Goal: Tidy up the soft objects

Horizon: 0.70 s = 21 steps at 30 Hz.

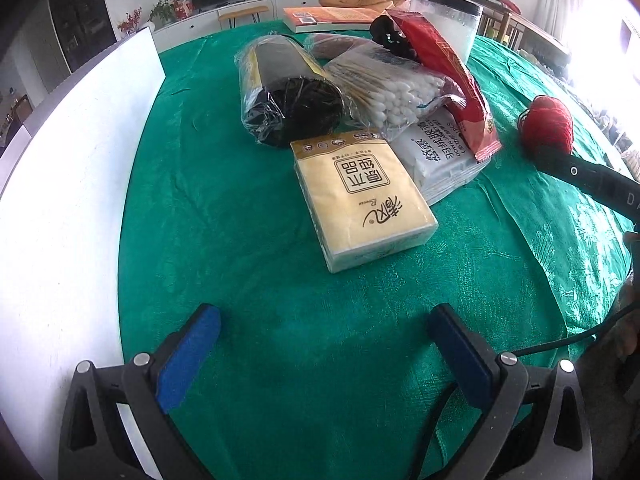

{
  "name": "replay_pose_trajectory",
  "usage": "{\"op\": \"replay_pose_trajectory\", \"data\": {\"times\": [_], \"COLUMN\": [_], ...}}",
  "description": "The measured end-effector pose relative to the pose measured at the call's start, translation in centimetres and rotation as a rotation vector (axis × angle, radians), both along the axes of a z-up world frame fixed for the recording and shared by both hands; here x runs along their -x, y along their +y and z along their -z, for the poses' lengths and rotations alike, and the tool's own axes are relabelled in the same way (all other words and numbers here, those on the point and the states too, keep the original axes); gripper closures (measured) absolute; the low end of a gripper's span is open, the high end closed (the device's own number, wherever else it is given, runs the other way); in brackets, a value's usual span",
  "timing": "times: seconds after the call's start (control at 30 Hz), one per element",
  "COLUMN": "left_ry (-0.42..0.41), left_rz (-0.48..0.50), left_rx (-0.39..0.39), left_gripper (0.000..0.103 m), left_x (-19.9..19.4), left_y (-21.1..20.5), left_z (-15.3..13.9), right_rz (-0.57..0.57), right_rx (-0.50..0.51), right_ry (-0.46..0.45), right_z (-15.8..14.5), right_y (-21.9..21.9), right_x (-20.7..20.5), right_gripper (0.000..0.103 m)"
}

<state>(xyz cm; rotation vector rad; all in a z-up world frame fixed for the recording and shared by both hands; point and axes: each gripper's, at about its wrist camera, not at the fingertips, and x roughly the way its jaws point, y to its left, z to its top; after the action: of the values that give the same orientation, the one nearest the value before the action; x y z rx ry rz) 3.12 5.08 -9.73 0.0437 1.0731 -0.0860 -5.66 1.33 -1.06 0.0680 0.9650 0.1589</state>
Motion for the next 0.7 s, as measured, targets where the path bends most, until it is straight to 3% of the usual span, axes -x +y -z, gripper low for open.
{"op": "replay_pose_trajectory", "data": {"times": [0.7], "left_ry": [0.003], "left_rz": [-0.001], "left_rx": [-0.001], "left_gripper": [0.000], "left_x": [0.1], "left_y": [-0.1], "left_z": [0.0], "right_rz": [0.078], "right_rx": [-0.031], "right_ry": [0.090], "right_z": [1.3], "right_y": [-1.9], "right_x": [-0.6], "right_gripper": [0.012]}}
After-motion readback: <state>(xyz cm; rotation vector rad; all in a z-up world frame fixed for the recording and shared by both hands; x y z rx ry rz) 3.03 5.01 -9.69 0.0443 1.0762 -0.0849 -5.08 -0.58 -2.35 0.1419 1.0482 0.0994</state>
